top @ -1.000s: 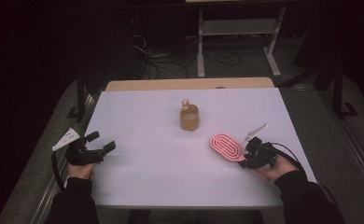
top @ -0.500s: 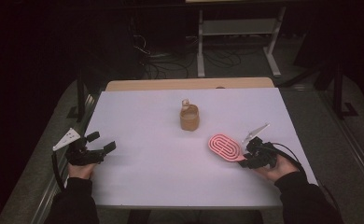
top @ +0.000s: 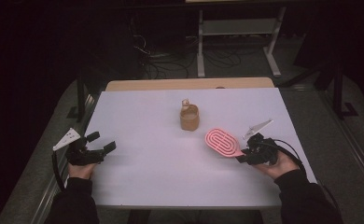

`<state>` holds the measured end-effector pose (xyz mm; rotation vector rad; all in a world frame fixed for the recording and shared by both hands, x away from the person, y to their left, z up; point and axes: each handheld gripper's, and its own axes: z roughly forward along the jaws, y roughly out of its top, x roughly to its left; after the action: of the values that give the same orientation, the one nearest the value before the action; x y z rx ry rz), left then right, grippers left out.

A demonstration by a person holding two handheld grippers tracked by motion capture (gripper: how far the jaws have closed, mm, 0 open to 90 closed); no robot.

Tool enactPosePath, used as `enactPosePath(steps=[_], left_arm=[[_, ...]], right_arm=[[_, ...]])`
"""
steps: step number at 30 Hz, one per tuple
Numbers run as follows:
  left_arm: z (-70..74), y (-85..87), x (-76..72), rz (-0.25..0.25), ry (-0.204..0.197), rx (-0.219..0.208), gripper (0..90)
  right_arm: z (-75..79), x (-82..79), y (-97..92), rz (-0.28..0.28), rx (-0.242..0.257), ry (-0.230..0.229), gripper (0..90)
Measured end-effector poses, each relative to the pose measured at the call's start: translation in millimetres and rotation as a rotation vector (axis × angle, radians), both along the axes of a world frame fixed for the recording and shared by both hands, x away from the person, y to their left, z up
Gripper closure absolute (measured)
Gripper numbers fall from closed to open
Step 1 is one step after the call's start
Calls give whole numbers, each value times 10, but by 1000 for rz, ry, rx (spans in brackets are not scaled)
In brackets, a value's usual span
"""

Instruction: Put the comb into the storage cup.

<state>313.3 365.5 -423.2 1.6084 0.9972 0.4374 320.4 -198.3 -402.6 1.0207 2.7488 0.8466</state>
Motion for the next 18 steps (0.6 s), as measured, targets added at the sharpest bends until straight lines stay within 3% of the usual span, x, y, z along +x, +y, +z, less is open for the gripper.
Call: enactPosePath(steps=[14,18], left_arm=[[-9,17,7,10,5,-9,0],[-6,15,-3,12,5,-10,0]], right_arm=[[282,20,105,35,45,-58,692],[338,66,130,37,93,-77,692]])
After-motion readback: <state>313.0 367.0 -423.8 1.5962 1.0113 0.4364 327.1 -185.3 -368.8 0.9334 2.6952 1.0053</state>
